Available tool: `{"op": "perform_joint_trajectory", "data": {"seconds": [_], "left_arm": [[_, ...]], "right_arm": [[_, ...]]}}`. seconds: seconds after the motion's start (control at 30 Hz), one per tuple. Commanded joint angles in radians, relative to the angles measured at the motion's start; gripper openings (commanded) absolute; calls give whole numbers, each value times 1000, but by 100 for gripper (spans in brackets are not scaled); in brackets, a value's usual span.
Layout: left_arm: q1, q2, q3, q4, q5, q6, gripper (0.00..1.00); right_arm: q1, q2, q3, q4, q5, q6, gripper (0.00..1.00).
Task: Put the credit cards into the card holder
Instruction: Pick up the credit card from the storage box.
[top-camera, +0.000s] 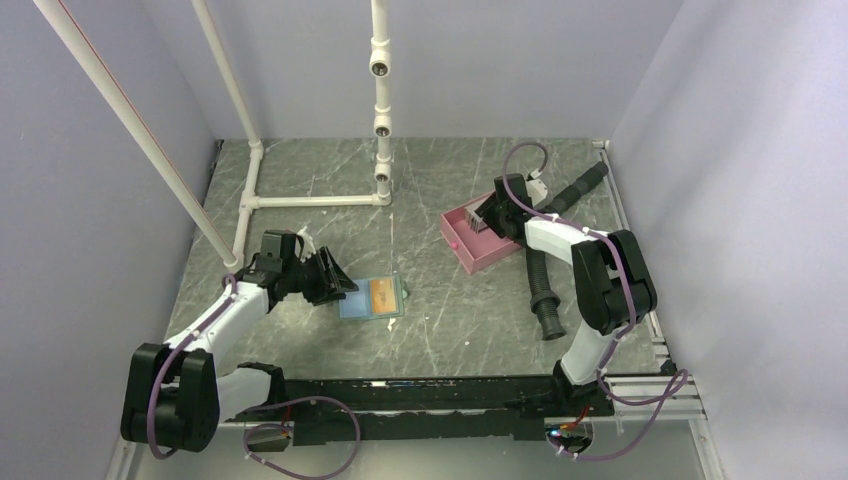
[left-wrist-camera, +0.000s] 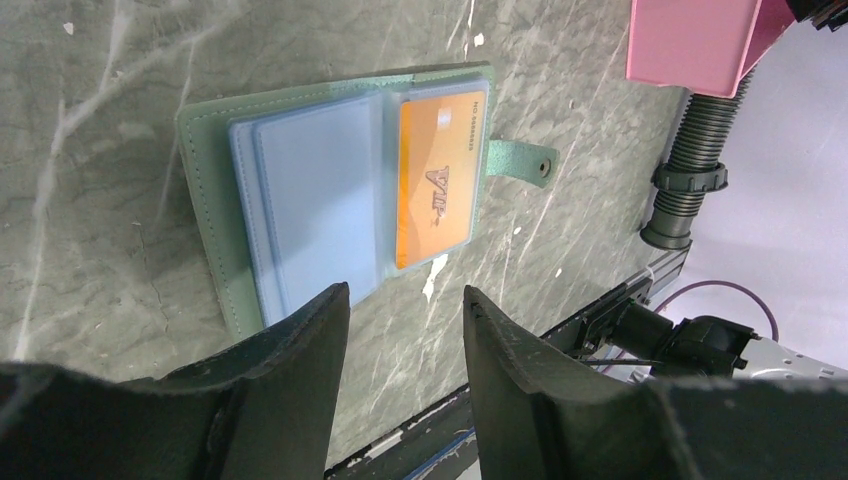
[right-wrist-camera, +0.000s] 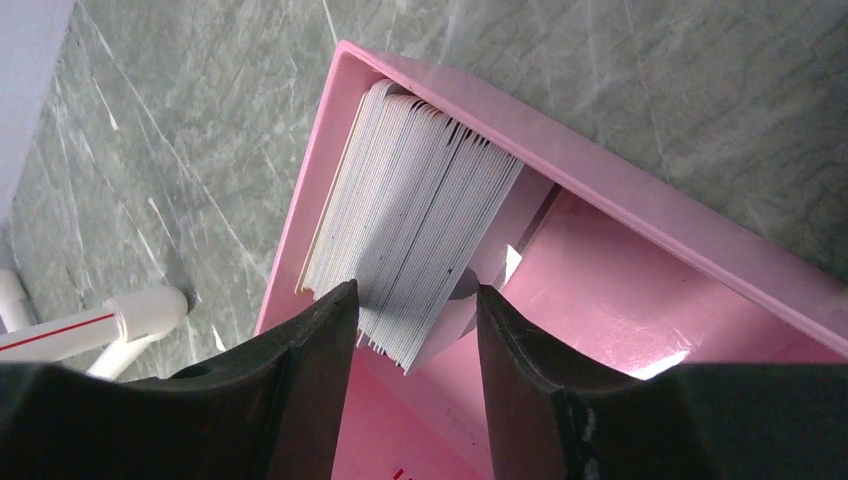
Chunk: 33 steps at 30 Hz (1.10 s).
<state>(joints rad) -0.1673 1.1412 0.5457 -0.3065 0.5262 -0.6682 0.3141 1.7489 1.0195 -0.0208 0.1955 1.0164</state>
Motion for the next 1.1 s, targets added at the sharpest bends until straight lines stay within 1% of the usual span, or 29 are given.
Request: {"op": "perform_joint_trajectory", "data": {"seconds": [0.0,0.27,0.4,0.63,0.9,1.07], "left_arm": [[-1,-28,27,-8,10,19,51],[-1,-24,23,2,13,16,51],[-1,-26,21,-2,11,16,51],[-2,-31,12,3,11,15,51],[-1,-39,8,0,7,15,51],[-1,-44,7,-9,-10,21,52]], "right_arm": [[-7,-4,2,78,-6,-1,49],[-7,-33,6,69,-6,-14,44],[-7,-41,8,62,-5,-15,39],[-7,-65,9,45,6,-19,35],[-7,-80,18,26,16,-23,26],[-7,-90,26,-33,13,-15,20]]}}
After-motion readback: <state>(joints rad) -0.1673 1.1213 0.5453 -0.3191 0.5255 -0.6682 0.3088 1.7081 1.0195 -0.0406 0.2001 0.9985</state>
